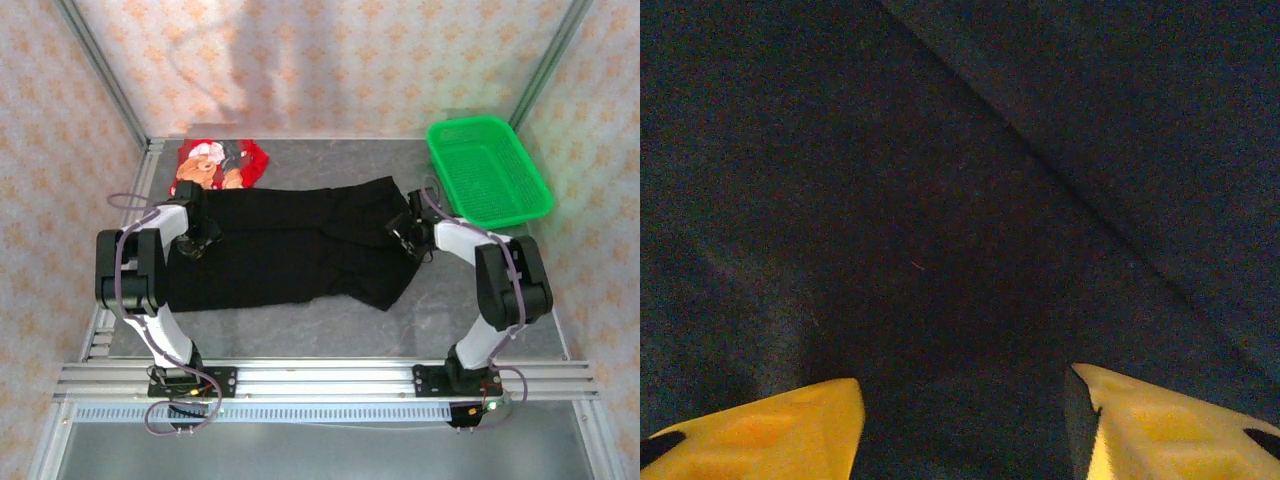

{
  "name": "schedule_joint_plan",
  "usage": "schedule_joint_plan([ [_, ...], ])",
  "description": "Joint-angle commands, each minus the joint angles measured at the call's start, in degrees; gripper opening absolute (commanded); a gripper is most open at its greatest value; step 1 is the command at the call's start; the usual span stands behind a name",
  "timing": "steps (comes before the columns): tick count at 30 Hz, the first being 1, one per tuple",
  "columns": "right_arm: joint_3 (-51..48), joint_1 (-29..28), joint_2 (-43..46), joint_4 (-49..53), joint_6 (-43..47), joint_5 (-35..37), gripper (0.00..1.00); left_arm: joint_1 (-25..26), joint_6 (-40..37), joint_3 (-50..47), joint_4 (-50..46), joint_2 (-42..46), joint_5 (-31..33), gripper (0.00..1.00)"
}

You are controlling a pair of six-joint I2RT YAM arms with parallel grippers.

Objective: Fold and stack the t-shirts

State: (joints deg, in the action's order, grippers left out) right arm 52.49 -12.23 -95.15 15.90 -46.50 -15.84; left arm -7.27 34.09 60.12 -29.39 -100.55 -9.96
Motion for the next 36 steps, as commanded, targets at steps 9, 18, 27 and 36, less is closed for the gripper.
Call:
schedule_joint_plan([
  [9, 0.51, -0.37, 7.92, 7.35, 7.64, -0.88, 0.73, 4.33, 0.99, 2.72, -4.48, 6.88, -1.3, 0.58],
  [18, 10.09, -8.67, 8.99, 20.85, 26.28, -3.83, 0.73, 17.23, 1.89, 8.87, -2.25, 14.18, -5.17, 0.62],
  [27, 20.01, -17.7, -3.64, 28.25, 43.53, 1.32, 0.7, 24.67, 3.82, 9.12, 1.25, 16.44, -8.93, 0.8],
  [36, 25.44, -19.86, -12.3, 28.31, 50.81, 7.3, 0.64, 31.35, -1.14, 5.51, -2.06, 25.65, -4.58, 0.8],
])
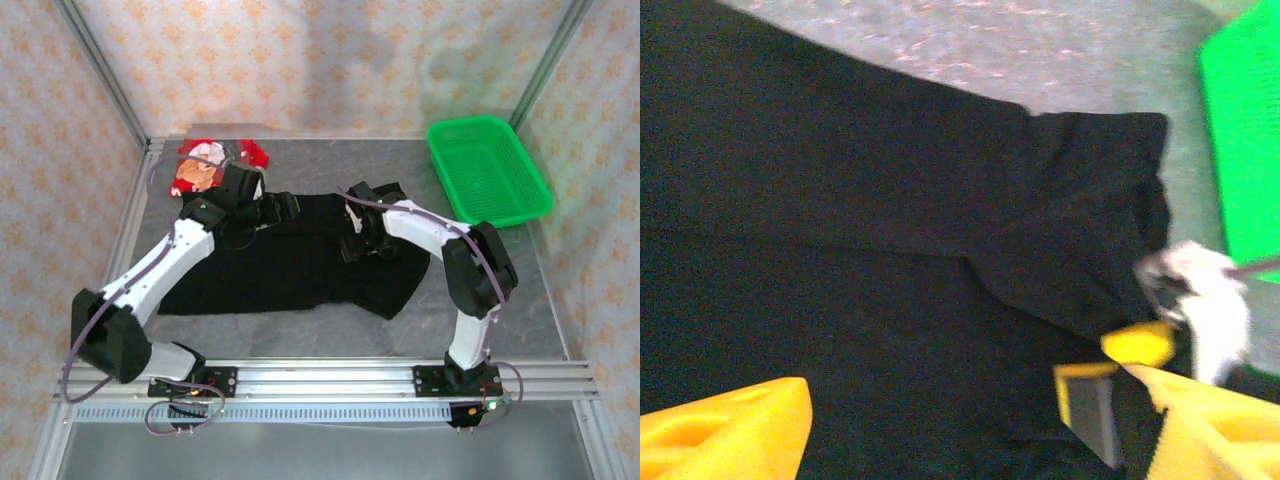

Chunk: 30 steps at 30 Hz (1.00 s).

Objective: Fold and stack the t-shirts

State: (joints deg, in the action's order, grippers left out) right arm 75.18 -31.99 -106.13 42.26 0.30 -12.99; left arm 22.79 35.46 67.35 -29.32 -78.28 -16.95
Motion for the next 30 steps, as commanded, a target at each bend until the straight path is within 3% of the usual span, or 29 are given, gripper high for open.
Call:
schedule_joint_plan([
  [1, 3.33, -0.16, -1.94, 1.91, 4.25, 5.04, 0.63, 1.82, -2.8, -2.77, -2.3, 4.52, 2.65, 0.8],
  [9, 7.34, -0.15, -6.4, 2.71, 7.83, 5.94, 0.53, 3.83, -3.06, -9.22, -4.37, 12.34, 4.45, 0.8],
  [23, 12.87, -0.01, -10.06, 2.65, 9.79, 6.53, 0.1, 4.23, -3.16, -12.45, -5.26, 15.53, 5.79, 0.78],
  [27, 13.84, -0.02, -9.83, 3.93, 10.52, 4.81, 0.09, 4.37, -3.27, -13.33, -4.48, 15.27, 5.27, 0.78],
  [30, 12.62, -0.05, -7.84, 3.34, 11.14, 1.77, 0.24, 4.36, -2.97, -14.23, -3.67, 15.38, 4.95, 0.78],
])
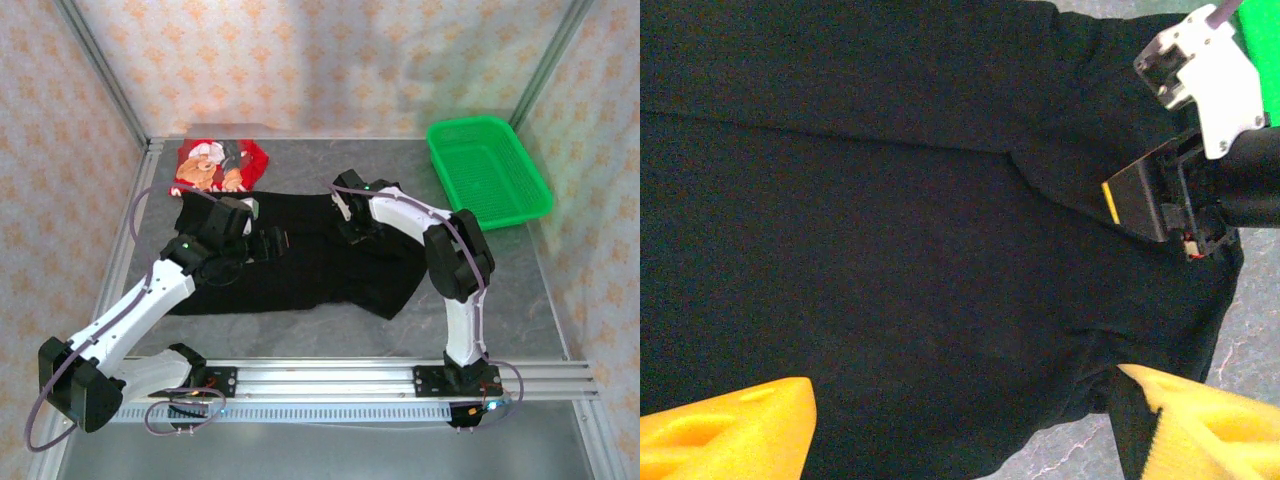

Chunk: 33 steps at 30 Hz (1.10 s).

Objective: Fold and stack the t-shirts

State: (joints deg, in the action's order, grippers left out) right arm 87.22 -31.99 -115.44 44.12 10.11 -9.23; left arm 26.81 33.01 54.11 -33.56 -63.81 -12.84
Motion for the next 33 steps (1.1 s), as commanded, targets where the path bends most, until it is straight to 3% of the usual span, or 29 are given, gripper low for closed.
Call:
schedule_joint_plan([
  [1, -0.23, -0.01, 1.98, 1.32, 1.47, -2.1, 0.29, 0.35, -0.43, -1.3, 0.83, 0.87, 0.89, 0.78],
  [4, -1.0, -0.03, 1.26, 1.94, 2.04, -3.2, 0.37, 0.42, -0.26, -1.82, 2.03, 0.88, 0.33, 0.78],
  [17, 1.32, 0.0, -3.31, 1.2, 1.1, -0.08, 0.36, 1.97, -3.48, -1.12, 2.48, 1.23, -0.38, 0.78],
  [24, 1.24, -0.01, -3.49, 0.17, 1.6, 2.42, 0.16, 2.06, -3.27, -1.73, 2.18, 0.98, 0.04, 0.78],
  [33, 2.99, 0.04, -2.29, 2.02, 2.76, 0.35, 0.06, 2.81, -3.75, -1.54, 2.65, -1.13, -0.23, 0.78],
])
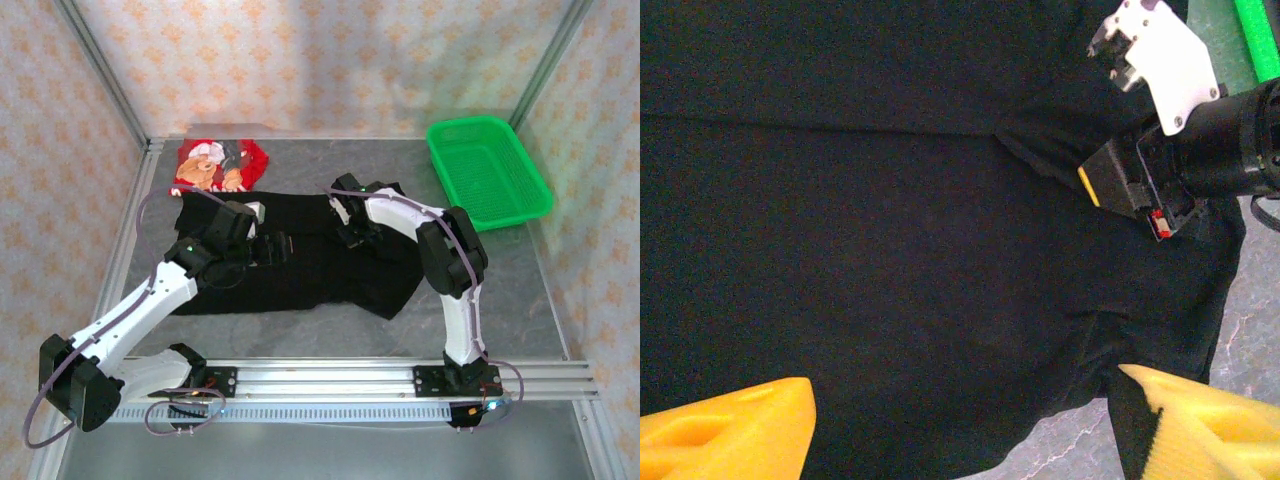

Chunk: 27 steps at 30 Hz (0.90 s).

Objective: Fold and stack the t-shirts

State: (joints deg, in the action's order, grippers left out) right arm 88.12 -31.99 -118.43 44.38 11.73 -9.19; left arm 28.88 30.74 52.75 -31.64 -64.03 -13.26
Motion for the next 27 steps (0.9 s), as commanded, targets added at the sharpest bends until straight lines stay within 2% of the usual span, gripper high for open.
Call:
schedule_joint_plan([
  [1, 2.31, 0.08, 0.75, 2.18, 1.18, 0.05, 0.06, 0.89, -1.47, -0.15, 0.85, -1.28, 0.15, 0.78],
  [9, 3.48, 1.22, 0.43, 3.38, 1.54, -1.91, 0.0, 1.91, -0.84, -0.54, 3.54, -4.45, -1.13, 0.77],
  [19, 7.23, 4.7, -0.73, 4.09, 0.84, -6.28, 0.0, 3.25, -0.86, 1.37, 6.09, -10.66, -3.44, 0.77],
  [27, 13.58, 7.73, -5.25, 7.41, 1.19, -8.8, 0.0, 3.78, -0.43, 3.64, 9.22, -16.29, -5.54, 0.76],
])
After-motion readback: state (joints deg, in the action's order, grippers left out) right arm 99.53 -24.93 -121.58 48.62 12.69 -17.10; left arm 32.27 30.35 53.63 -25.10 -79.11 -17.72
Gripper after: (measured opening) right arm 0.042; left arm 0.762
